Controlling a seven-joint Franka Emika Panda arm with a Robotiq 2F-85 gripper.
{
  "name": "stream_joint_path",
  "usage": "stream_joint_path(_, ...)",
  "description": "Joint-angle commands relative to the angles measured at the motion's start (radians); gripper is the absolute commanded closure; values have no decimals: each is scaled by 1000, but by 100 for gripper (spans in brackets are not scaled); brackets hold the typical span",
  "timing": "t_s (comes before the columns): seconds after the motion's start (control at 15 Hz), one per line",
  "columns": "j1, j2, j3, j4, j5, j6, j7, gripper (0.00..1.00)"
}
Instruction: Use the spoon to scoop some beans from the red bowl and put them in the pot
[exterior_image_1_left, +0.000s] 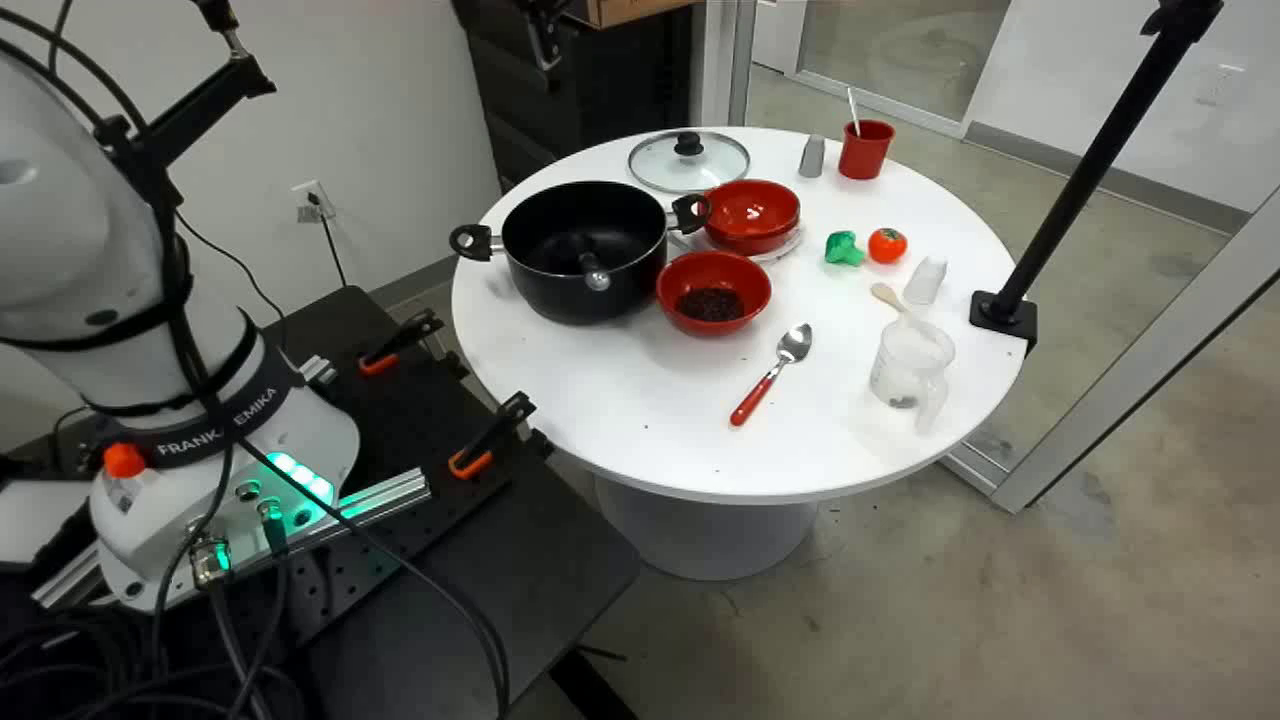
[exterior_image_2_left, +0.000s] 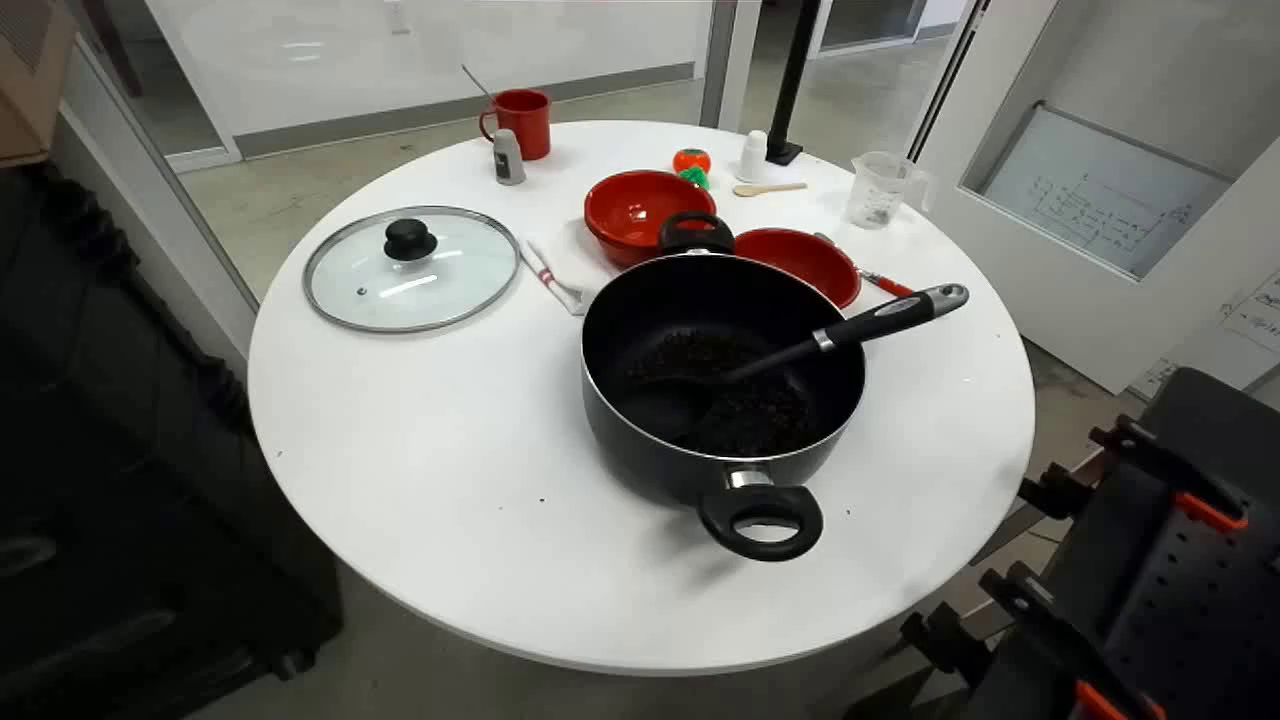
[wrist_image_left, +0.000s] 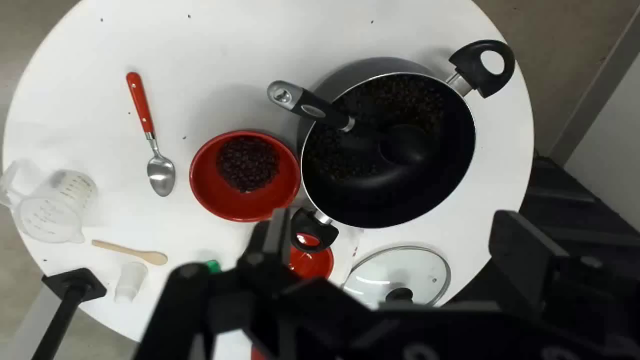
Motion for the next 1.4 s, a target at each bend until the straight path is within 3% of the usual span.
stream_joint_path(0.0,-10,2,10,2,10,-3,-7,0)
stream_joint_path(0.27,5,93,-3,5,-18,175,-63,0)
stream_joint_path(0.67,-42,378,13,43,-73,384,-33,0)
stream_joint_path(0.93,-97,619,11,107,-124,453,-28,0)
stream_joint_path(1.33,-175,956,-22,272,-153,457,-53,0)
